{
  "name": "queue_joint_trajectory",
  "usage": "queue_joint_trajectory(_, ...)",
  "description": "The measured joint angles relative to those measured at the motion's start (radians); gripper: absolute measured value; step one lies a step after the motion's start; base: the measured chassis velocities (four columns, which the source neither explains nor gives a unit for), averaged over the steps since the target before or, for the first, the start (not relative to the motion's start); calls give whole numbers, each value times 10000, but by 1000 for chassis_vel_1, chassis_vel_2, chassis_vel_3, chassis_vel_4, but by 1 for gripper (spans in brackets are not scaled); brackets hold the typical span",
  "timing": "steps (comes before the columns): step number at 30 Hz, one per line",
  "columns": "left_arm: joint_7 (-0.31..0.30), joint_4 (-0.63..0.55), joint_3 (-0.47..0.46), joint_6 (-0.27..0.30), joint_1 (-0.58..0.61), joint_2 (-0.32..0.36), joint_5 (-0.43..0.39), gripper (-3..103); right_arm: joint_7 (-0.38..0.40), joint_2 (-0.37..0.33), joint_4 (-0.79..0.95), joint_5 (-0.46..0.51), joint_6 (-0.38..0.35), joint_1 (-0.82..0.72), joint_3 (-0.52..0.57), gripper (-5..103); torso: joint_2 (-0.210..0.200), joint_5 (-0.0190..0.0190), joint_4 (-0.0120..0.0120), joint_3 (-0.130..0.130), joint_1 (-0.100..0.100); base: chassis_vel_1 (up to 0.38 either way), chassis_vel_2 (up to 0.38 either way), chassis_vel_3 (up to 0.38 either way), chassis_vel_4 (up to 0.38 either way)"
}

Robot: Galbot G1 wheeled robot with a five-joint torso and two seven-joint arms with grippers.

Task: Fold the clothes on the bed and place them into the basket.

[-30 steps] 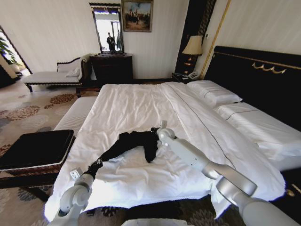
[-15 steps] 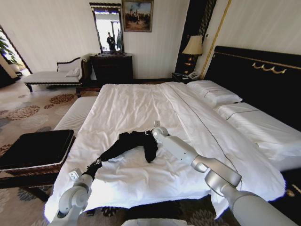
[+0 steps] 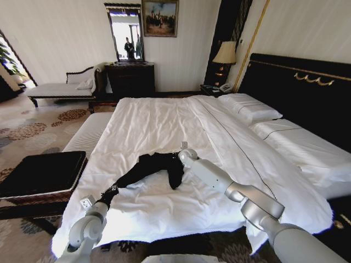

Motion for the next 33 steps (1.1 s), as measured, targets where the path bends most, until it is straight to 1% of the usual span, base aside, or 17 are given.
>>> queue_joint_trajectory(2,0,5,-1,-4,-7,2,-8,0,-14,-31,68,-13,31,-22,-5,0,0,0,0,0,0,0,0,0,0)
queue_joint_trajectory(8,1,23,-2,-43,-36,24,-38,0,-222,-403,848,-285,596,-291,82,0,0,1,1,0,0,0,0,0,0)
queue_joint_trajectory(10,3,21,-11,-57,-35,52,-58,0,-347,-759,1498,-367,889,-561,395,0,0,0,0,0,0,0,0,0,0)
queue_joint_trajectory(11,3,21,-11,-57,-35,52,-58,0,-347,-759,1498,-367,889,-561,395,0,0,0,0,0,0,0,0,0,0)
queue_joint_trajectory(14,4,5,-41,-64,-29,115,-69,0,-344,-1395,2173,-259,980,-872,626,0,0,0,-3,0,-1,0,0,0,0)
queue_joint_trajectory(17,4,-25,-44,-65,-19,134,-70,0,-260,-1592,2364,-126,981,-988,686,0,0,1,-6,0,0,0,0,0,0)
queue_joint_trajectory(21,4,-41,-17,-65,-2,138,-58,0,43,-1365,2194,116,967,-1000,709,0,0,1,-3,-1,0,0,0,0,0)
queue_joint_trajectory(22,4,-45,-5,-66,6,131,-53,0,64,-1247,2092,152,964,-991,708,3,0,2,0,0,0,0,0,0,0)
queue_joint_trajectory(23,2,-59,14,-65,24,115,-36,0,68,-884,1795,192,964,-905,710,3,0,0,4,0,0,0,0,0,0)
queue_joint_trajectory(24,2,-59,14,-65,24,115,-36,0,68,-884,1795,192,964,-905,710,3,0,0,4,0,0,0,0,0,0)
queue_joint_trajectory(25,2,-73,17,-65,34,112,-29,0,62,-754,1666,194,964,-855,709,13,0,0,5,0,0,0,0,0,0)
queue_joint_trajectory(26,2,-98,17,-64,57,105,-22,0,48,-554,1415,185,955,-751,678,13,0,-1,6,0,0,0,0,0,0)
queue_joint_trajectory(27,2,-98,17,-64,57,105,-22,0,48,-554,1415,185,955,-751,678,13,0,-1,6,0,0,0,0,0,0)
queue_joint_trajectory(28,0,-129,14,-59,81,93,-17,0,28,-367,1107,148,936,-624,623,24,0,0,4,0,0,0,0,0,0)
queue_joint_trajectory(29,0,-144,5,-58,97,84,-16,0,14,-278,927,128,926,-555,602,24,0,-1,0,0,0,0,0,0,0)
queue_joint_trajectory(30,1,-162,-6,-57,116,72,-14,0,5,-197,761,96,900,-487,589,35,0,0,-1,0,0,0,0,0,0)
queue_joint_trajectory(33,1,-178,-24,-57,143,47,-8,0,1,-108,523,-15,833,-399,561,35,0,0,-1,0,0,0,0,0,0)
